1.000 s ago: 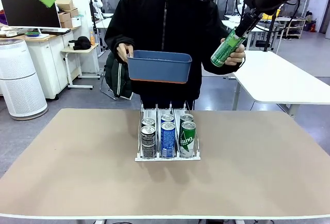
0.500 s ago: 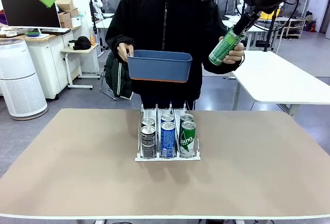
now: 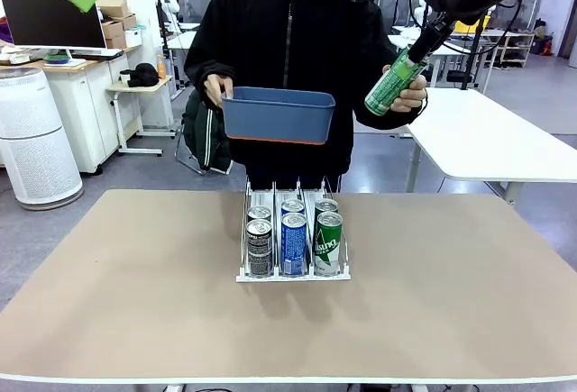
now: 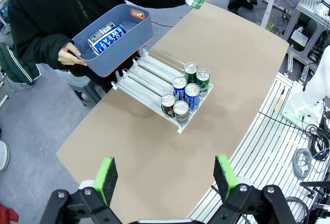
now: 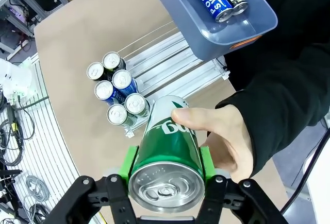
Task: Fill the beverage cans into the dispenser.
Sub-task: Pick up the Sprite handed by the human, then place the picked Sprite in the line of the Automatic Can Dispenser with the same cans.
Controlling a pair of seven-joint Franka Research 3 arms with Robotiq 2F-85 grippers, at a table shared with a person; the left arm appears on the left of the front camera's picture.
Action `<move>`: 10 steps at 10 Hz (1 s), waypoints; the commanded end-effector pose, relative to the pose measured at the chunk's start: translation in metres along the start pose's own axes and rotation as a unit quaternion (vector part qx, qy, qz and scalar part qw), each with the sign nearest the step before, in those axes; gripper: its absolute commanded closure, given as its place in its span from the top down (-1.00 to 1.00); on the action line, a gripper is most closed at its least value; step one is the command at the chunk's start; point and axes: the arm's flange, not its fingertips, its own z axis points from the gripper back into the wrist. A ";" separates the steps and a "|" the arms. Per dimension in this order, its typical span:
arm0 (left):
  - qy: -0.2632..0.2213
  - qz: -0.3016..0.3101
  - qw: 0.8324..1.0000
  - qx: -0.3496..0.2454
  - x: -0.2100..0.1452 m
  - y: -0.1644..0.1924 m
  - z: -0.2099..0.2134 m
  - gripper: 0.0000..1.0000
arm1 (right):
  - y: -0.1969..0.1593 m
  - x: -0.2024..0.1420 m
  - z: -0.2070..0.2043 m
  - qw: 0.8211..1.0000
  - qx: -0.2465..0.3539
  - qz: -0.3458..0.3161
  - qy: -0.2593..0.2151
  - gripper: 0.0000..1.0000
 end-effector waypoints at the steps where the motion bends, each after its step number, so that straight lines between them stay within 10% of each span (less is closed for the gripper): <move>1: -0.003 0.006 1.000 0.000 0.001 0.000 0.000 1.00 | 0.005 0.001 -0.003 1.000 0.008 -0.003 0.006 -0.23; 10: -0.003 0.006 1.000 0.000 0.001 0.000 0.000 1.00 | 0.000 0.000 0.000 1.000 0.000 0.000 0.000 -0.23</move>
